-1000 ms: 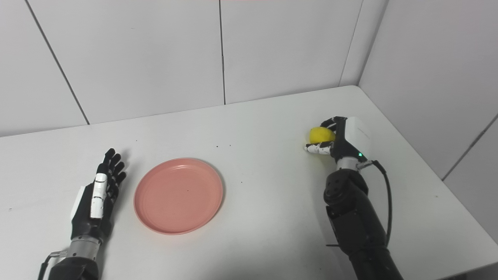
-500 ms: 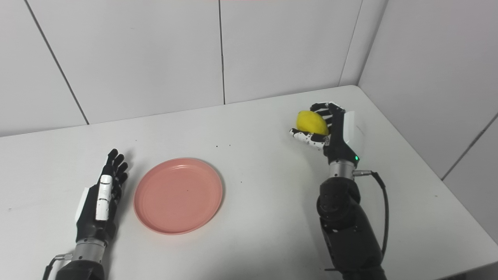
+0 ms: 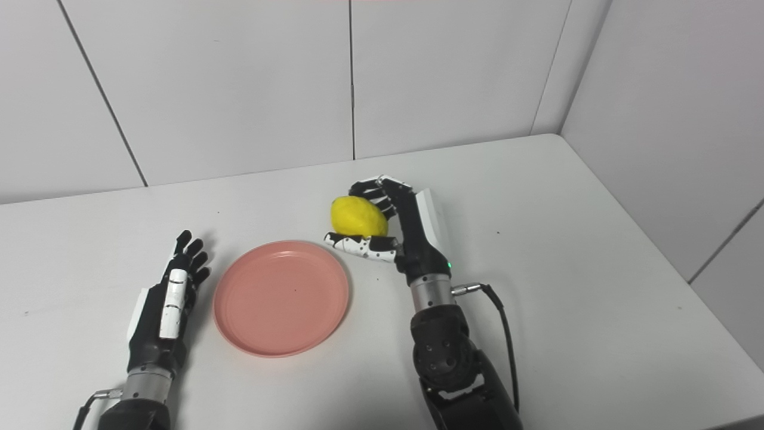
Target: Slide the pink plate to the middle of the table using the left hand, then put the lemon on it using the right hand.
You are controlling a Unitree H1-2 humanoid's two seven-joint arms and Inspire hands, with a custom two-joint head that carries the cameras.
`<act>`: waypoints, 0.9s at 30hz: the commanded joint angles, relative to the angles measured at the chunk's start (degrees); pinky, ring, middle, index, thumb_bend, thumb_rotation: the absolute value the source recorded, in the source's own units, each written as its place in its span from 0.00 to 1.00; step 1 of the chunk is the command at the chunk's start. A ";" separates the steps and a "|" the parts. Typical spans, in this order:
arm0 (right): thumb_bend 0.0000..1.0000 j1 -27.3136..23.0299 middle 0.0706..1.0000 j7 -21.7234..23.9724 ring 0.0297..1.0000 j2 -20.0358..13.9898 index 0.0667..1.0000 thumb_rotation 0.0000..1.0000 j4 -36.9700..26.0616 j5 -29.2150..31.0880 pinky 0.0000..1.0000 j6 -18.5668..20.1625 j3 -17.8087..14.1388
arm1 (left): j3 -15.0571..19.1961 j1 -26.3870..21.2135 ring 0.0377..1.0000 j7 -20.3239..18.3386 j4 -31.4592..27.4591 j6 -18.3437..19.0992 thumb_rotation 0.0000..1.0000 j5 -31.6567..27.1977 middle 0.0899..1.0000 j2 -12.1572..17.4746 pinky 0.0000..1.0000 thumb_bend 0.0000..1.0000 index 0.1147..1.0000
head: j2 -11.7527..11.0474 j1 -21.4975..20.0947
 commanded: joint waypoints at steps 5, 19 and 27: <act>0.52 -2.94 0.45 1.33 0.41 2.14 0.48 0.00 0.77 -1.71 0.38 -4.41 3.29 | -0.17 -0.82 0.96 0.57 -1.68 -1.74 1.00 0.25 0.97 -0.69 0.95 0.60 0.97 | 0.09 0.98; 0.52 -5.02 0.46 4.46 0.41 2.12 0.48 0.00 6.77 -5.50 0.37 -6.28 8.90 | -0.24 -1.53 0.96 1.23 -1.42 -1.58 1.00 -0.19 0.97 -1.68 0.94 0.62 0.96 | 2.25 6.61; 0.51 -4.80 0.46 4.65 0.39 0.64 0.49 0.00 8.19 -9.65 0.33 -5.84 9.67 | -0.54 -1.65 0.96 2.41 -1.45 -1.63 1.00 0.84 0.96 -2.85 0.93 0.60 0.96 | 2.56 10.42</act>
